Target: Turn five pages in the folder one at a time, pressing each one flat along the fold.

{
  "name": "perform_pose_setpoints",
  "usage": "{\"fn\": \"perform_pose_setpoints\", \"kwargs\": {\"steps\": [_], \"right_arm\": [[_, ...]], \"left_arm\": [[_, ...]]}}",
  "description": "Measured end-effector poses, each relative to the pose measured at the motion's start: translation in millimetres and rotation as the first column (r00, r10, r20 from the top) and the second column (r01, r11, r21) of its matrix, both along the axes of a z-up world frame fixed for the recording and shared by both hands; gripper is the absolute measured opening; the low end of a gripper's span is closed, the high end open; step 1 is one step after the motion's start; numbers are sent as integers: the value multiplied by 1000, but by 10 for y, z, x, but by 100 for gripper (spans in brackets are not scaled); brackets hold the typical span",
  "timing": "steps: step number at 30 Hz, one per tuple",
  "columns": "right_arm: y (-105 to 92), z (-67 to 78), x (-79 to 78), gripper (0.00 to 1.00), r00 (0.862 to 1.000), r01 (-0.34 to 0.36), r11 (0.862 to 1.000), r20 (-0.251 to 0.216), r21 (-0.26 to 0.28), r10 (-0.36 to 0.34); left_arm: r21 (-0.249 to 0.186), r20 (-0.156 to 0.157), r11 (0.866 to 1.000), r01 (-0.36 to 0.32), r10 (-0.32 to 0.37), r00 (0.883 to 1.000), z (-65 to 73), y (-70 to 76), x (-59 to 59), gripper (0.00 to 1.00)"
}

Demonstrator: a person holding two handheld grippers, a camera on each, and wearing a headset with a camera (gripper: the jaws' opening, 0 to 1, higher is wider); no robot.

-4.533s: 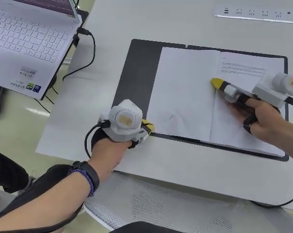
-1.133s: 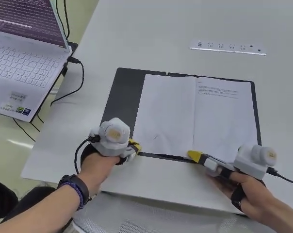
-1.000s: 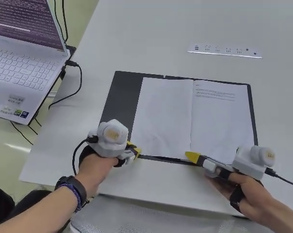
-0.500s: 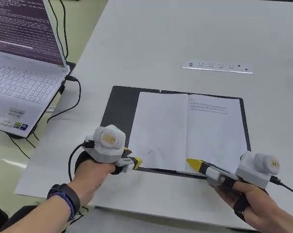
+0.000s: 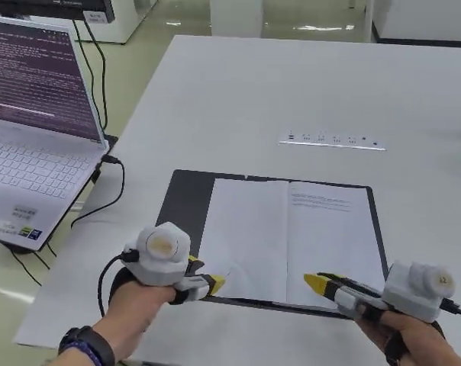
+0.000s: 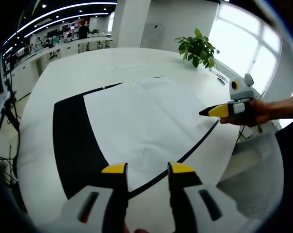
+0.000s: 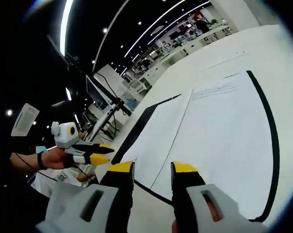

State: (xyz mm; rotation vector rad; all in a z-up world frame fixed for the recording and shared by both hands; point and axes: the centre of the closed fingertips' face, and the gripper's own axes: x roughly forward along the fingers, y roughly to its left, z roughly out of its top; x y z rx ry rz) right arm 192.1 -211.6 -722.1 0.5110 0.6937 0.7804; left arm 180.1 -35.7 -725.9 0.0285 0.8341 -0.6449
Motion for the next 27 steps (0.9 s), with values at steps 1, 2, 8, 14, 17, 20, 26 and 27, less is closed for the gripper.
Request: {"fn": "perform_pose_setpoints", "kwargs": {"steps": [1,2,8,14,17,20,26,27], "right_arm": [[-30,30,17,29,1000,4,1000,10,-2,-4],[-51,50,32,30,1000,9,1000,15,-1,-9],[-170,231,123,34,996,20,999,84,-28,-18],[-235,313,116,36,992,-3,996,127,-84,14],[-289,344,102,38,991,-7,995,133,-95,20],[-327,416,91,42,989,3,995,147,-97,11],[-413,481,47,46,986,-3,993,167,-121,24],[-422,484,34,47,984,-12,990,174,-137,36]], "left_arm": [[-1,7,1000,3,-3,1000,32,-10,2,33],[-1,12,1000,5,-5,1000,56,-16,2,33],[-7,46,1000,13,-12,999,205,-48,50,36],[-9,76,1000,9,-8,997,330,-32,83,39],[-13,91,1000,1,0,996,389,-12,94,41],[-9,101,1000,1,0,995,439,14,82,44],[-13,120,1000,-3,4,993,549,64,66,49],[-11,123,1000,-5,6,992,567,80,64,49]]}}
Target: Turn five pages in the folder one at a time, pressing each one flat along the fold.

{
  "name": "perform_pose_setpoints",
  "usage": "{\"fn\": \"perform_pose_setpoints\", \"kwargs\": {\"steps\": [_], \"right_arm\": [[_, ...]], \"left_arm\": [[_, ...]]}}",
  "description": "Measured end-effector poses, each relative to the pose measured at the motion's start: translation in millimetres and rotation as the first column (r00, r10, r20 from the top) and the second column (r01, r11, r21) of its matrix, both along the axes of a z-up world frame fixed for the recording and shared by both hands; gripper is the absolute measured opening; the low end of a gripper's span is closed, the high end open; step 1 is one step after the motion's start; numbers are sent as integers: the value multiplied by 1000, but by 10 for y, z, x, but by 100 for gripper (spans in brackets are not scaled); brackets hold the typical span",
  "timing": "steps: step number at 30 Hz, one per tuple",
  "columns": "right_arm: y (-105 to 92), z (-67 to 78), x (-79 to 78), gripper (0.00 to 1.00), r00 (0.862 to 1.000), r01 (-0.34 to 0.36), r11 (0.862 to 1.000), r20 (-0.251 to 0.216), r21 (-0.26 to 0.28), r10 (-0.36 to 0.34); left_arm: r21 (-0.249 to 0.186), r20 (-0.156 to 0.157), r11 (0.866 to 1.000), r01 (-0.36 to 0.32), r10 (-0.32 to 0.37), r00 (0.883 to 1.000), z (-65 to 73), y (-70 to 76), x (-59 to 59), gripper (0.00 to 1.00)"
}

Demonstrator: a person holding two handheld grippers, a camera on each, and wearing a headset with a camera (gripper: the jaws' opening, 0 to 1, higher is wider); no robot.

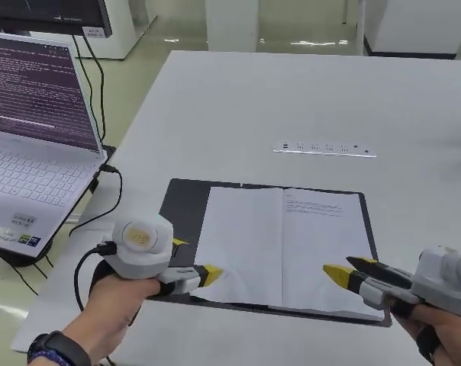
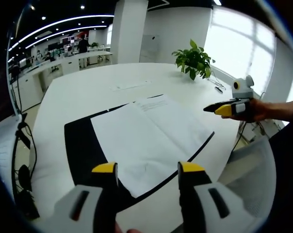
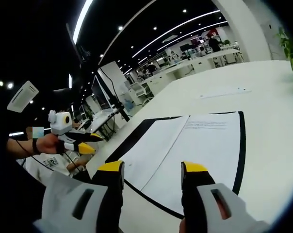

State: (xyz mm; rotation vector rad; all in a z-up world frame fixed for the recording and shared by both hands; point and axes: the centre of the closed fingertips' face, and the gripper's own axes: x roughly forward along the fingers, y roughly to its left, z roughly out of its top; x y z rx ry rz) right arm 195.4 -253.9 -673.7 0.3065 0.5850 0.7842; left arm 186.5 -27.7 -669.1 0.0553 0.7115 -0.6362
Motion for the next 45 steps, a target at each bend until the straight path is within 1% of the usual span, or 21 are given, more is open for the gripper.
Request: {"fn": "perform_pose_setpoints", "kwargs": {"steps": [2,5,9,12,15,20,22,28,31,36,41,45], "right_arm": [[-26,16,-32,47,1000,-16,999,16,-29,17],[-73,38,-60,49,1000,-15,999,20,-35,16],[-174,57,-90,51,999,0,998,32,-57,2],[-249,63,-129,53,999,-3,995,43,-95,7],[-334,70,-171,55,999,-2,992,52,-127,9],[-454,99,-231,57,998,31,991,56,-129,-23],[-492,96,-256,58,998,43,990,60,-135,-35],[-532,74,-331,61,996,71,989,54,-133,-65],[-535,46,-359,63,996,76,987,47,-139,-70],[-530,25,-398,65,996,79,987,38,-141,-75],[-540,20,-421,66,996,84,987,26,-138,-82],[-565,28,-431,67,995,95,987,25,-130,-92]], "left_arm": [[2,3,1000,-9,9,1000,15,33,2,50],[-8,0,999,-31,31,1000,35,92,-17,52],[-7,-1,999,-45,45,999,41,143,-66,54],[-10,-1,999,-52,52,999,56,170,-102,57],[-27,15,998,-64,64,998,112,195,-111,61],[-50,41,996,-75,77,996,199,229,-146,67],[-57,48,995,-78,81,996,205,253,-171,69],[-84,45,992,-90,94,995,181,292,-258,76],[-83,35,992,-96,100,994,139,310,-284,77],[-77,25,993,-94,96,995,105,284,-302,77],[-72,19,995,-71,73,997,90,179,-281,77],[-77,20,995,-55,57,998,98,87,-230,77]]}}
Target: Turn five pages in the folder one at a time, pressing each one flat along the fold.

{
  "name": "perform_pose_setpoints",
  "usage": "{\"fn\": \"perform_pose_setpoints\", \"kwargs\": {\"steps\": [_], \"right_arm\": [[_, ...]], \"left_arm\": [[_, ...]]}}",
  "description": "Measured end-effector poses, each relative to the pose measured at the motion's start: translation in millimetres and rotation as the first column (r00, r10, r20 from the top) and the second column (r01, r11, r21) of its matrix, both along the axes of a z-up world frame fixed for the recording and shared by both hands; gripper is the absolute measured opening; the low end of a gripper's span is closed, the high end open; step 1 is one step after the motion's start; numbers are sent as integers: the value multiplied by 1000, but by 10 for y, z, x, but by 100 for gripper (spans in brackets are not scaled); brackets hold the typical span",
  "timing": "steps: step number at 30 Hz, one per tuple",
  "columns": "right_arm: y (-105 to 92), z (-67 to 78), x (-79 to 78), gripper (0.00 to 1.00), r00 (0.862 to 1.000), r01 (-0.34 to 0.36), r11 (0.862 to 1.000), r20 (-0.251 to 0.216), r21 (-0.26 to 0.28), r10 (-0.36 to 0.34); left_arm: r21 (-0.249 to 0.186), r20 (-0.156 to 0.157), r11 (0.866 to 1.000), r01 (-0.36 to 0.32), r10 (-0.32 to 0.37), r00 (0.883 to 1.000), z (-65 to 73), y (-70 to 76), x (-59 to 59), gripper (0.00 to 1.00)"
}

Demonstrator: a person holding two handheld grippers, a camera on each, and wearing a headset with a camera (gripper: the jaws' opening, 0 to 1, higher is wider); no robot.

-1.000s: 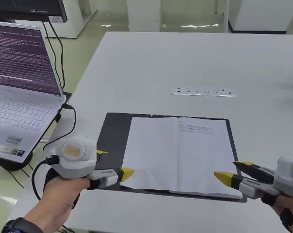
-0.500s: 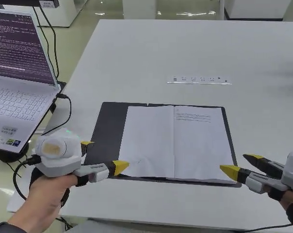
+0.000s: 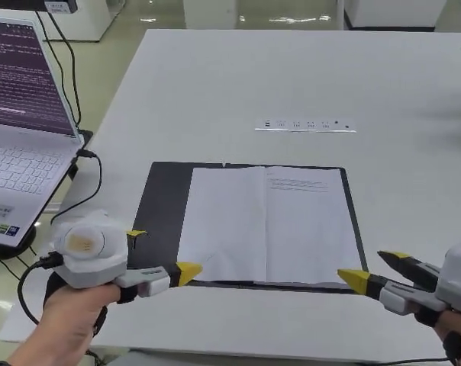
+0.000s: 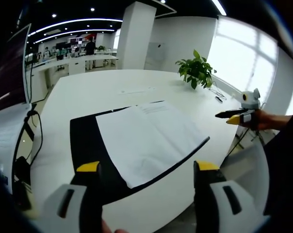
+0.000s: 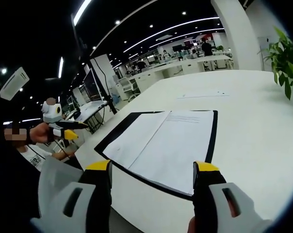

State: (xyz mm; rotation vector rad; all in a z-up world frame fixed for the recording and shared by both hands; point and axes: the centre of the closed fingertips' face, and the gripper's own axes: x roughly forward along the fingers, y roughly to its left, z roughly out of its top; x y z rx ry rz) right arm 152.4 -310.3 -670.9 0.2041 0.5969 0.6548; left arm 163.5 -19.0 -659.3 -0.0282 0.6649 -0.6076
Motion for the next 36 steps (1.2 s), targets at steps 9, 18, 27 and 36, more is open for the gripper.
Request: {"fn": "perform_pose_setpoints", "kwargs": {"steps": [9,18,27,36], "right_arm": [[-87,-30,-44,67,1000,30,1000,-9,0,-30],[-148,-80,-90,67,999,39,999,-24,1,-39],[-235,-82,-105,66,998,59,998,-28,4,-59],[-265,-105,-148,66,997,68,998,-38,5,-68]], "left_arm": [[15,-8,998,59,-59,998,-22,-184,78,77],[32,-17,991,127,-127,992,-39,-435,159,76],[37,-23,980,193,-192,981,-53,-757,229,76],[39,-38,962,271,-270,962,-125,-1149,270,75]]}}
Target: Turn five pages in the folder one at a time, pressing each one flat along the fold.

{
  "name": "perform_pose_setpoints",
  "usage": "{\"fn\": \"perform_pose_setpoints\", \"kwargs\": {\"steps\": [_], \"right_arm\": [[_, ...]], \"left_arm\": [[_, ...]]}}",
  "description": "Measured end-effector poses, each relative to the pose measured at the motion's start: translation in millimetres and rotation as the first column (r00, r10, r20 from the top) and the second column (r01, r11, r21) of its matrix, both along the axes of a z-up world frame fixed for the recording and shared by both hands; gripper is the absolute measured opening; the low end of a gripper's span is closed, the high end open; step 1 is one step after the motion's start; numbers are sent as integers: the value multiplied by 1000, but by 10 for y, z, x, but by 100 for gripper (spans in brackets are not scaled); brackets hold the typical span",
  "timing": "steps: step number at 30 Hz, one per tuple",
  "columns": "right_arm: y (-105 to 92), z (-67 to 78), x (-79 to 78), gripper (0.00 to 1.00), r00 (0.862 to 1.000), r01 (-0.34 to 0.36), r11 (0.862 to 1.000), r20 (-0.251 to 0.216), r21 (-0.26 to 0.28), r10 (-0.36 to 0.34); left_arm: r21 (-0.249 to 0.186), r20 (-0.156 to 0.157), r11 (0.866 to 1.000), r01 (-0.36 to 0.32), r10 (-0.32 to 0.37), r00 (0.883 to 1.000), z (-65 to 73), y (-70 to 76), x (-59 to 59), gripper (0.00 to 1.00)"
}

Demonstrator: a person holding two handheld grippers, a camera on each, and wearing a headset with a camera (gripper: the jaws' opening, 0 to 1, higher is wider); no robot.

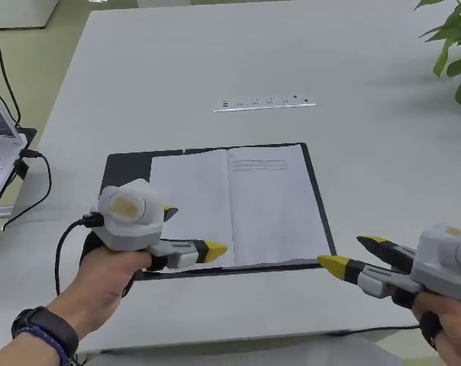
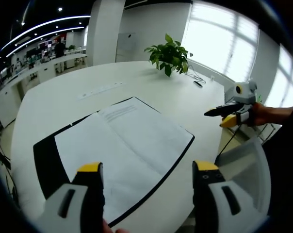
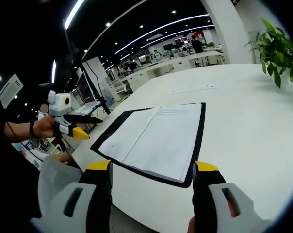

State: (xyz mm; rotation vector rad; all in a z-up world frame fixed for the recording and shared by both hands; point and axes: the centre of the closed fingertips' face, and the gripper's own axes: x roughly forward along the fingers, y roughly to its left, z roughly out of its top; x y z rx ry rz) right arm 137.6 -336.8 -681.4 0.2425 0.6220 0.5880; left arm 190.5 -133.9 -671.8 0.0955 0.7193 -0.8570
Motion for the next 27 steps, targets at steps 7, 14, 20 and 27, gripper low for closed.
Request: {"fn": "perform_pose_setpoints", "kwargs": {"steps": [7,14,20,27], "right_arm": [[-37,-5,-3,66,1000,8,1000,-4,4,-8],[-73,-14,-2,65,1000,19,1000,-7,9,-19],[-83,-35,-11,65,1000,24,1000,-15,15,-23],[-95,-61,-33,65,1000,6,1000,-22,-1,-6]], "left_arm": [[-4,-2,999,49,-49,999,-6,-268,52,74],[-1,-1,997,81,-81,997,-20,-492,104,74],[3,2,995,103,-103,995,-51,-716,165,74],[5,0,991,134,-134,991,-119,-1010,227,74]]}}
